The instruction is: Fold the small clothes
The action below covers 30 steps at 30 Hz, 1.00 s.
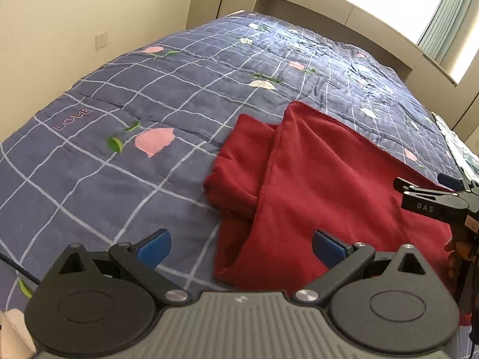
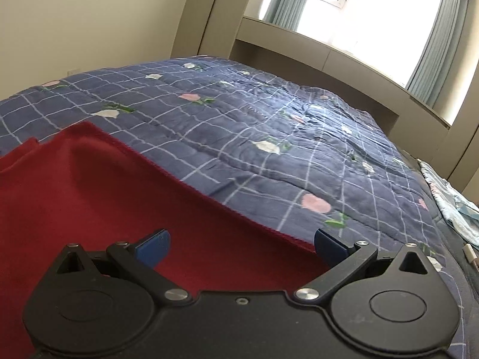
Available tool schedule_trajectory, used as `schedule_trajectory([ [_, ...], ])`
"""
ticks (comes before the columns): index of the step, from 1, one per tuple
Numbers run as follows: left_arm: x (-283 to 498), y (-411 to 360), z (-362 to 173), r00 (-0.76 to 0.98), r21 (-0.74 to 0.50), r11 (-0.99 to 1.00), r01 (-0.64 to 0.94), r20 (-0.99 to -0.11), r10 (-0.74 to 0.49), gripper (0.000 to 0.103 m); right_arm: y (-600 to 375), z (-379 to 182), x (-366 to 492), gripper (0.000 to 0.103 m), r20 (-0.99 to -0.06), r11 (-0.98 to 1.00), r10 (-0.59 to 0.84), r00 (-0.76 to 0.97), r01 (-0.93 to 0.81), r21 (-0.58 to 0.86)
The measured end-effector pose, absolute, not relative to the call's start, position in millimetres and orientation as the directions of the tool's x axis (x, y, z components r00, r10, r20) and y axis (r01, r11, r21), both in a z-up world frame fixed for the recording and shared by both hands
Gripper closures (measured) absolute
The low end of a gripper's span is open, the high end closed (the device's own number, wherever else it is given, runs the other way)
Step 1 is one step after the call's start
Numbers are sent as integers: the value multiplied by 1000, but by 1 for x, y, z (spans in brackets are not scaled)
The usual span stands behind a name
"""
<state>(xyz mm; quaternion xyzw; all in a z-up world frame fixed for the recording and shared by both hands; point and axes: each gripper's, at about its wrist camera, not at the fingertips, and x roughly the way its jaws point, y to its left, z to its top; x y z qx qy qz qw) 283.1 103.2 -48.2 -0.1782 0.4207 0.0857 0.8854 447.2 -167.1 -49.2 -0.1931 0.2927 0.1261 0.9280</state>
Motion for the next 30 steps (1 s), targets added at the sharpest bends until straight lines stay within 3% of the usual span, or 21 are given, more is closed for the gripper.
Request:
schedule_trajectory([
  [11,282,91,-45,643,-218,930,-295,-766,24,1,-153,-56,385,1,-589,851,165,791,-416,-320],
  [22,282,85,-51,620,-196,934,-298,-784,33,1,-166,-54,322,1,-549,892,161,820,-359,-275],
  [30,281,80,-63,587,-185,937,-296,-809,25,1,-171,-70,301,1,-615,907,189,765,-377,-190],
])
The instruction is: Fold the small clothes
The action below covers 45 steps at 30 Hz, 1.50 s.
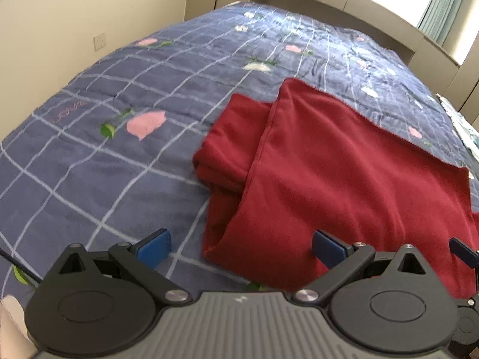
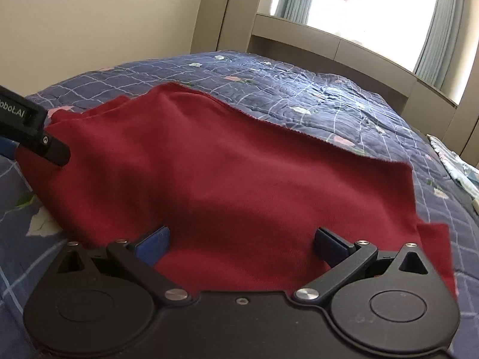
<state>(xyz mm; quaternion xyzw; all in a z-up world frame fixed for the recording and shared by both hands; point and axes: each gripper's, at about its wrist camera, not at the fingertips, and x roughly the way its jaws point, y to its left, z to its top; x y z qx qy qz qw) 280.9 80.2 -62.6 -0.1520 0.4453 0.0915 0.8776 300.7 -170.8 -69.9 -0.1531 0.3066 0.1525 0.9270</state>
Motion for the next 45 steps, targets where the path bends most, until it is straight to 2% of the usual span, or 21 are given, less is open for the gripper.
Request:
schedule_trajectory([
  [4,276,78,-67,588,-172,940,-294,-808,36,1,-174,-71,304,1,-633,924,194,749,-357,-139],
  [21,273,63,-72,565,-77,951,-299,-817,111,0,-183,-76,298,0,-593,929,225,773,-353,-108],
  [45,293,60,-71,547,-80,917,-390,-822,160,0,-187,-75,296,0,-584,930,240,776,-356,-91],
])
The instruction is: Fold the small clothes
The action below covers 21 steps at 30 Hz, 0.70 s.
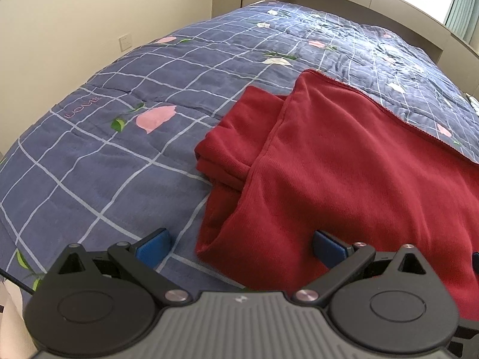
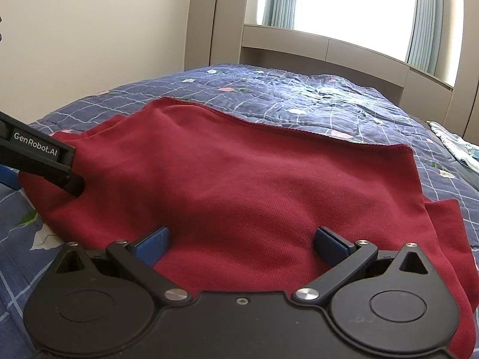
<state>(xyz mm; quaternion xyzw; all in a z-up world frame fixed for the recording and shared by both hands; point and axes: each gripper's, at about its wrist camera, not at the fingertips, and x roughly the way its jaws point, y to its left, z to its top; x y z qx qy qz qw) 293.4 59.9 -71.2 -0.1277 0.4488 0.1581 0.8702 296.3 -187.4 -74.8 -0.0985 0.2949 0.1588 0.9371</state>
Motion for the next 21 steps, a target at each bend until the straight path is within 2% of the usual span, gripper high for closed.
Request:
schedule_trajectory([
  [12,292,61,-67,574,-117,927,-357,-810,119,1,-187,-75,296,0,-583,930,239,777,-356,-92],
  [17,279,65,-61,657,-240,917,-320,-754,31,15,-187,-74,296,0,-583,930,239,777,-356,-92],
  [19,277,71,-64,664,-269,904,-333,-747,22,29,-188,-74,296,0,-582,930,240,777,-356,-91],
  [20,275,76,-66,665,-287,892,-349,-746,20,32,-187,-74,296,0,-582,930,240,777,-355,-91],
  [21,274,81,-67,668,-307,881,-361,-744,15,41,-187,-73,296,0,-581,930,241,777,-355,-90],
])
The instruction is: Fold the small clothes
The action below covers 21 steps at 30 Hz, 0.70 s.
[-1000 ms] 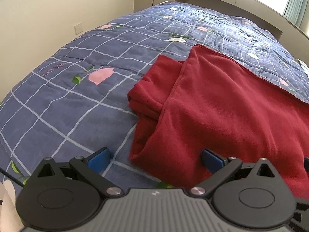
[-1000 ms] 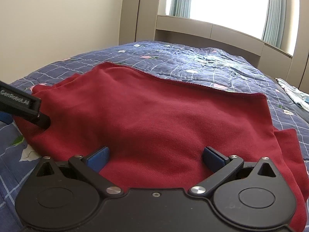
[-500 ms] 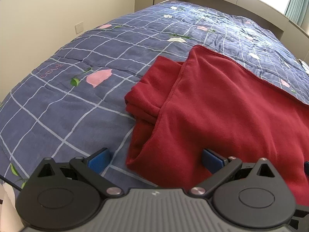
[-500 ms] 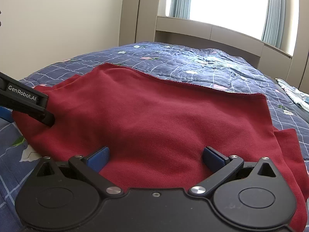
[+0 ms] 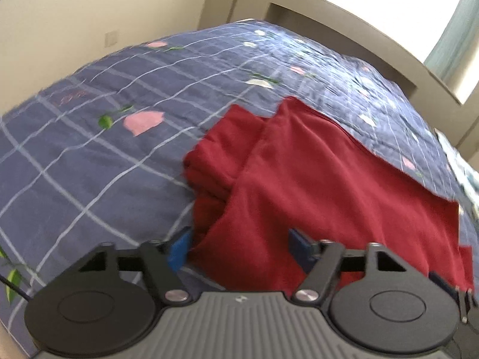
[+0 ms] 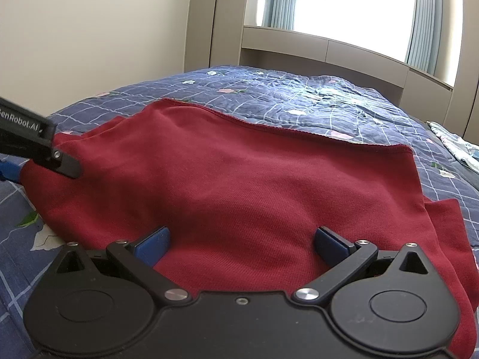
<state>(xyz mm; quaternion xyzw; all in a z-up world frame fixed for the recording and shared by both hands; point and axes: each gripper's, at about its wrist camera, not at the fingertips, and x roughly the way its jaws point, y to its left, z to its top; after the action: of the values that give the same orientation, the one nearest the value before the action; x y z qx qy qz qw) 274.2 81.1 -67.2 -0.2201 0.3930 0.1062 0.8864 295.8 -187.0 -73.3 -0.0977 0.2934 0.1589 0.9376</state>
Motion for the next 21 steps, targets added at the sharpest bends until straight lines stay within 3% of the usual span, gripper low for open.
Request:
schedule_trajectory([
  [1,273,86,-69,674,-327,868,-374,-739,12,48,-187,-73,296,0,-581,930,241,778,-355,-90],
  [3,272,96,-71,687,-371,845,-386,-727,-5,52,-187,-73,296,0,-581,930,241,778,-355,-90],
  [15,298,126,-86,732,-533,752,-388,-674,-99,50,-187,-74,296,0,-580,931,241,778,-355,-90],
  [17,300,126,-86,731,-525,757,-388,-676,-93,63,-187,-74,296,0,-580,931,241,778,-355,-89],
  [19,302,124,-87,726,-525,765,-373,-678,-111,83,-187,-74,296,0,-580,931,241,778,-355,-89],
  [21,301,121,-85,733,-519,774,-363,-672,-108,86,-187,-73,296,0,-580,931,241,778,-355,-89],
])
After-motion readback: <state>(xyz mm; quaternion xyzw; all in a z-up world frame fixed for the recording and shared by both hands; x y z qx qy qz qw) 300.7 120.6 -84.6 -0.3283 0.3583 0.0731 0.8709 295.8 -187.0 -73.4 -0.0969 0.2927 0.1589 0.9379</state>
